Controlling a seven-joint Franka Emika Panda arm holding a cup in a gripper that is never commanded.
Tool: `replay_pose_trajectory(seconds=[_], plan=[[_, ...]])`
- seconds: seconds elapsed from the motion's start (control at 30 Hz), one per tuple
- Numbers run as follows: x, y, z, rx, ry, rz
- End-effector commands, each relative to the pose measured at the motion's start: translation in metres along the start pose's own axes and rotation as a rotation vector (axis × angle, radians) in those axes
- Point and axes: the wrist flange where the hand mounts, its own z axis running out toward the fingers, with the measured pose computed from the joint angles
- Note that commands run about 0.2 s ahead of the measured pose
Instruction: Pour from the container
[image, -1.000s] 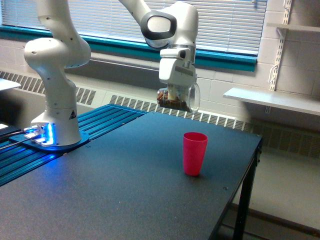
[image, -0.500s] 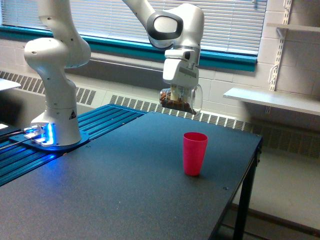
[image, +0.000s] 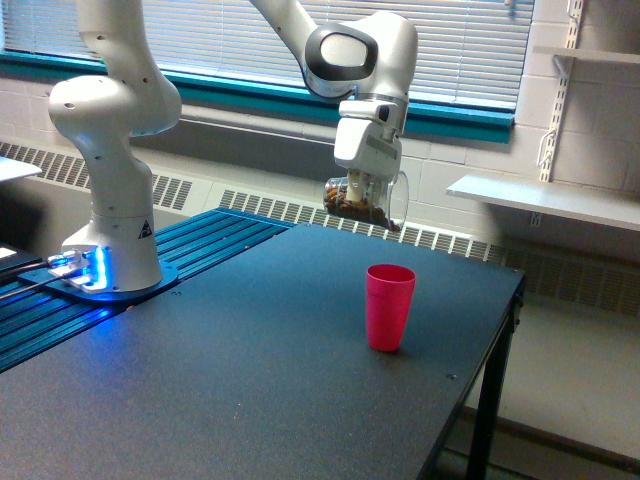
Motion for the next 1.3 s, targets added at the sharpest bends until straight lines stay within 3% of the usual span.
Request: replay_pose_trajectory(seconds=[0.03,1.3], plan=[[-0.0031,-0.0046,-0.0037,-0.013,0.004,0.018],[-0.011,-0.0015,0.0056,-0.069,0.001,0.035]])
